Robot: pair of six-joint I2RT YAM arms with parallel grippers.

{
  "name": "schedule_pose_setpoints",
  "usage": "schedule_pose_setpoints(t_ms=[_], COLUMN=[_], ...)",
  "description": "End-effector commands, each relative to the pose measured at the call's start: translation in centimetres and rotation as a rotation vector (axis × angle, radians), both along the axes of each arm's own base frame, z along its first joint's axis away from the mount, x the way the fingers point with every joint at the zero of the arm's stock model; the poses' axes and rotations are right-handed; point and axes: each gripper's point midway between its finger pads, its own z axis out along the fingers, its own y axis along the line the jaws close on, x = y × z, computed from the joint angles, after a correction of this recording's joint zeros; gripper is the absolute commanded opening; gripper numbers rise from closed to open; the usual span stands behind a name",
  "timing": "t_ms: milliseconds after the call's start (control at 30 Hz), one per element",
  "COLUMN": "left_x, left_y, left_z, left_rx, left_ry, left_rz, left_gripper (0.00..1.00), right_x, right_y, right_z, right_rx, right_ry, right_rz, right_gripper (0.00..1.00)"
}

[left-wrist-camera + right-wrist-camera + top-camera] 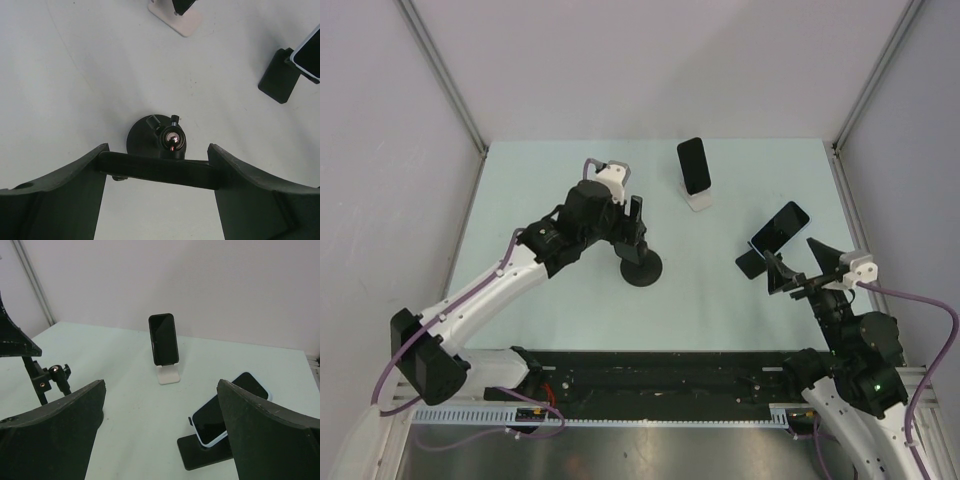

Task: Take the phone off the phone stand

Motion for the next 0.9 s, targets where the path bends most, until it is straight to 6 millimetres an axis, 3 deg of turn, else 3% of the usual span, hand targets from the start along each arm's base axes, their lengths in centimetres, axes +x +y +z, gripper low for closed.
schedule_pose_setpoints(t_ms=[0,267,433,533,667,700,767,867], left_x=[0.7,0.1,0.0,-0.6,-0.6,-0.5,-0.5,-0.8], left_y=[-2.9,-3.2,-3.3,-3.5,-1.8,-1.4,-0.4,0.8], left_z=[6.9,7.1,7.3,7.4,9.0,9.2,9.6,10.2], left_rx=[-0.152,-0.116,-0.103,-0.112,-0.101,-0.093,-0.082,-0.082], left_ry=[-0.167,-0.197,-0.212,-0.212,-0.271,-0.282,-0.302,-0.317], left_rz=[-0.104,-0.187,-0.211,-0.240,-0.184,-0.169,-0.134,-0.110], left_gripper=[0.63,0.89,1.00,1.00,1.00,1.00,1.00,1.00], right_x=[-0.2,0.2,0.2,0.6,1.2,2.0,2.0,2.5], right_y=[1.0,2.0,3.3,4.3,5.3,6.1,7.3,10.0], right_z=[1.7,1.3,1.2,0.7,1.4,0.6,0.9,-0.5], right_rx=[-0.005,-0.036,-0.069,-0.080,-0.057,-0.065,-0.083,-0.108], right_ry=[-0.036,0.016,0.057,0.108,0.193,0.251,0.298,0.402], right_rz=[0.053,0.094,0.161,0.201,0.237,0.250,0.316,0.442], right_gripper=[1.00,1.00,1.00,1.00,1.00,1.00,1.00,1.00])
